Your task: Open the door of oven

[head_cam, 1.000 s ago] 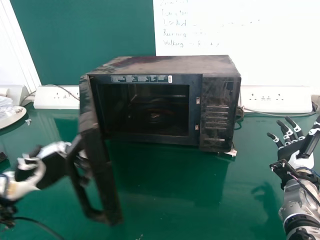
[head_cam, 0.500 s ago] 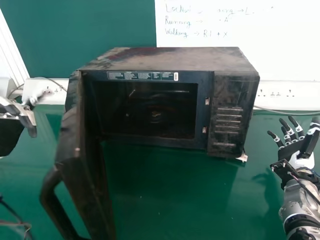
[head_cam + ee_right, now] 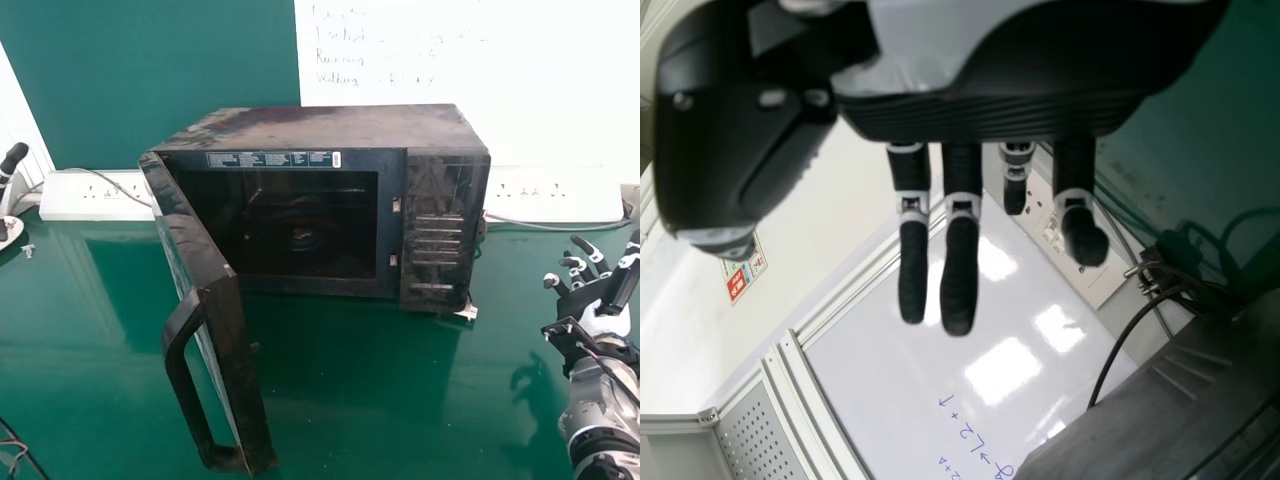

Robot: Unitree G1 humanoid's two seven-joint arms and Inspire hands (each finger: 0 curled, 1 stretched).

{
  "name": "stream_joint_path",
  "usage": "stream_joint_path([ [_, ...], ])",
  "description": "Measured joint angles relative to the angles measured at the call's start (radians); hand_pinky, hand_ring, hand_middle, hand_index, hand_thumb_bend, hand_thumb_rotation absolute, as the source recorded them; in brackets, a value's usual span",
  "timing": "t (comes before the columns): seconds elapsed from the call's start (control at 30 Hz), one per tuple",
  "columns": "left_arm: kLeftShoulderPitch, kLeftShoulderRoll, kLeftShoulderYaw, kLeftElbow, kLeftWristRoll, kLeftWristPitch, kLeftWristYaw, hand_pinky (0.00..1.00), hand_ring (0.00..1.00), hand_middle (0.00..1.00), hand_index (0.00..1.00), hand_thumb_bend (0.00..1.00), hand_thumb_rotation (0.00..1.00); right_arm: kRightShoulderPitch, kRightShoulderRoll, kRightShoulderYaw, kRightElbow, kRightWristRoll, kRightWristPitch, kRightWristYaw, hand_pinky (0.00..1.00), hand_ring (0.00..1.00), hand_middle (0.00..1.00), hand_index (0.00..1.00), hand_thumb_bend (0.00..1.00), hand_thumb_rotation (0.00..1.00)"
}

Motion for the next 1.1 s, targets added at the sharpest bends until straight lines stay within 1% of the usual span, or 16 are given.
stream_joint_path([
  [0.07,-0.008,0.002,0.003,0.02,0.009,0.022,0.0,0.12,0.15,0.25,0.61,0.88,0.86,0.0,0.0,0.0,0.0,0.0,0.0,0.0,0.28,0.35,0.49,0.62,0.96,0.9],
  [0.13,-0.011,0.004,0.009,0.031,0.017,0.042,0.0,0.12,0.16,0.26,0.63,0.9,0.86,0.0,0.0,0.0,0.0,-0.001,0.0,-0.005,0.27,0.35,0.49,0.62,0.96,0.9],
  [0.2,-0.012,0.005,0.014,0.041,0.024,0.047,0.0,0.12,0.16,0.27,0.64,0.91,0.85,0.0,0.0,0.0,0.0,-0.001,0.0,-0.007,0.27,0.34,0.49,0.62,0.95,0.9],
  [0.3,-0.013,0.005,0.021,0.045,0.04,0.046,0.0,0.12,0.16,0.27,0.62,0.88,0.87,0.0,0.0,0.0,0.0,-0.001,0.0,-0.007,0.27,0.34,0.48,0.62,0.96,0.89],
  [0.4,-0.017,0.005,0.045,0.046,0.042,0.034,0.0,0.12,0.16,0.26,0.59,0.9,0.84,0.0,0.0,0.0,0.0,0.0,0.0,-0.006,0.28,0.35,0.49,0.63,0.96,0.89],
  [0.47,-0.02,0.005,0.054,0.047,0.046,0.03,0.0,0.12,0.16,0.26,0.62,0.9,0.85,0.0,0.0,-0.001,0.0,0.0,0.0,-0.005,0.28,0.35,0.49,0.63,0.95,0.9],
  [0.53,-0.02,0.005,0.054,0.046,0.047,0.036,0.0,0.12,0.16,0.26,0.66,0.89,0.85,0.0,0.0,0.0,0.0,0.0,0.0,-0.006,0.29,0.35,0.5,0.64,0.95,0.9],
  [0.6,-0.02,0.005,0.054,0.045,0.047,0.056,0.0,0.12,0.16,0.27,0.65,0.89,0.84,0.0,0.0,0.0,0.0,0.0,0.0,-0.006,0.29,0.36,0.51,0.64,0.95,0.9],
  [0.73,-0.021,0.005,0.054,0.045,0.047,0.07,0.0,0.11,0.15,0.25,0.64,0.89,0.78,0.0,0.0,0.0,0.0,0.0,0.0,-0.006,0.3,0.37,0.53,0.66,0.97,0.9],
  [0.77,-0.021,0.005,0.054,0.045,0.047,0.086,0.0,0.1,0.15,0.26,0.66,0.88,0.76,0.0,0.0,0.0,0.0,-0.001,0.0,-0.006,0.3,0.38,0.55,0.67,0.97,0.9],
  [0.87,-0.021,0.005,0.054,0.041,0.041,0.133,0.0,0.1,0.16,0.28,0.68,0.87,0.75,0.0,0.0,0.0,0.0,-0.001,0.0,-0.006,0.31,0.42,0.6,0.69,0.97,0.91],
  [0.93,-0.024,0.005,0.054,0.037,0.038,0.149,0.0,0.1,0.16,0.3,0.67,0.88,0.74,0.0,0.0,0.0,0.0,-0.001,0.0,-0.006,0.32,0.46,0.63,0.71,0.97,0.92],
  [1.0,-0.028,0.005,0.054,0.034,0.037,0.166,0.0,0.11,0.17,0.32,0.66,0.89,0.72,0.0,0.0,0.0,0.0,-0.001,0.0,-0.006,0.33,0.5,0.68,0.74,0.96,0.93],
  [1.1,-0.032,0.005,0.054,0.02,0.034,0.189,0.0,0.11,0.17,0.33,0.65,0.88,0.73,0.0,0.0,0.0,0.0,0.0,0.0,-0.005,0.37,0.54,0.73,0.77,0.94,0.93],
])
